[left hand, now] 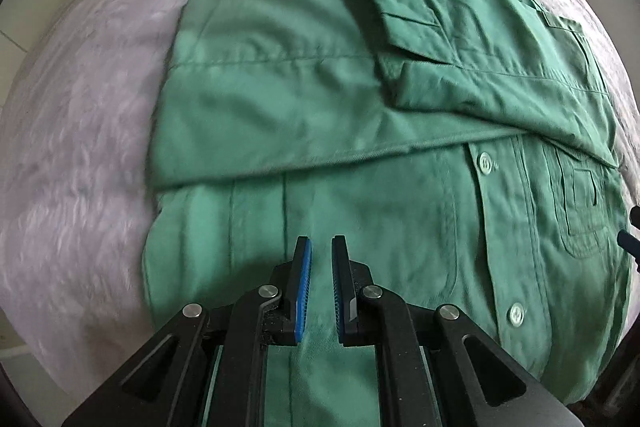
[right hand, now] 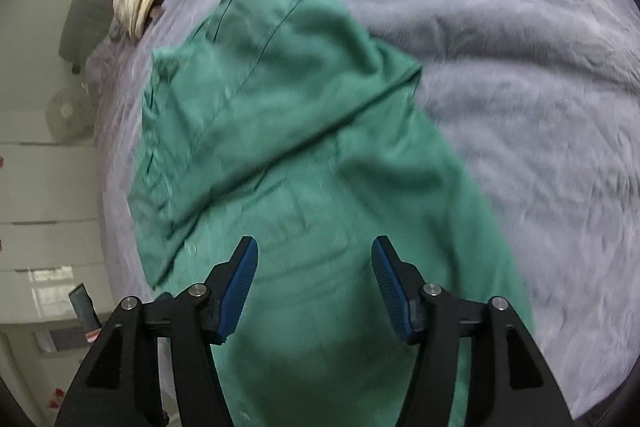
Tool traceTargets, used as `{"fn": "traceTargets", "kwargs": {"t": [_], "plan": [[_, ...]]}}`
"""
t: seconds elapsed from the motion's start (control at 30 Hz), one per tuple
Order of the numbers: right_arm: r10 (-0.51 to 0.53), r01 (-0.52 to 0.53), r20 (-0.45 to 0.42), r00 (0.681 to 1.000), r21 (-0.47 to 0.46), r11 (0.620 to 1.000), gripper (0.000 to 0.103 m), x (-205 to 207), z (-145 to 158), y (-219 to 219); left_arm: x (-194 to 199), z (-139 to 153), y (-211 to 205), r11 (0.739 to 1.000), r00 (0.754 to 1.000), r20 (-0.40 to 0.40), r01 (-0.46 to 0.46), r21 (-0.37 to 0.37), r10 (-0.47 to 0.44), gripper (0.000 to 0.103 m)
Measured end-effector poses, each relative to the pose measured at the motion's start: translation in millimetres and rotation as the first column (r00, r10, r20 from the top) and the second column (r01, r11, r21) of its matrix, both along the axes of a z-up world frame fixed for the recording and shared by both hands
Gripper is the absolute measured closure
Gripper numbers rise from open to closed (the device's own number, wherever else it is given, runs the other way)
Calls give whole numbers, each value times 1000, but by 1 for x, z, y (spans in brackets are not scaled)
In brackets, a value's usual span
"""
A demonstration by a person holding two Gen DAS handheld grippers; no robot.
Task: Fold large clothes
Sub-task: 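Open both grippers and lift them off the folded jacket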
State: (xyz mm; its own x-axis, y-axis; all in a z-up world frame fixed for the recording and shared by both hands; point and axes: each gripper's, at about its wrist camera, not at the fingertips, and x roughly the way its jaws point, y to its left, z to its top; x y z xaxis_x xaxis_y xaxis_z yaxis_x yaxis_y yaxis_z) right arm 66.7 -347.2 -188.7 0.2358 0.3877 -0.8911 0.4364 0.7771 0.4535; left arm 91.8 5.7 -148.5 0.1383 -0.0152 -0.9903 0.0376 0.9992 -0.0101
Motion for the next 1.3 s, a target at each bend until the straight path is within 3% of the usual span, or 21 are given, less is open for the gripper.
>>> {"fn": "traceTargets", "kwargs": {"t": [0.07,0.17,0.5,0.53,0.63,0.7,0.97,1.3], "plan": [[20,-20,-6,1000,-10,1000,32,-4,5,8,-6,2,4,1000,1000,-6,-10,2,10,91],[48,-48,-15,999,-22,999,31,-8,12,18,-16,7,12,999,999,-19,-45,-3,45,3],[101,-102,-21,995,-44,994,27,-6,32,46,-46,17,24,997,997,-15,-73,-4,73,1],[112,-113,-9,994,-62,992,19,-5,36,50,-45,18,24,997,997,-18,-76,-5,76,1],[157,-153,21,987,-135,979,15,-2,49,62,-46,20,28,996,996,-23,-84,-22,83,1],[182,-176,30,983,-153,972,0,-1,52,69,-47,21,29,996,996,-23,-85,-24,84,1],[254,-253,5,967,-74,965,0,1,48,98,-40,33,48,993,994,-18,-112,-28,112,1],[249,-249,-14,968,-80,965,0,-1,51,115,-43,38,51,994,997,-7,-78,-78,77,1]]}}
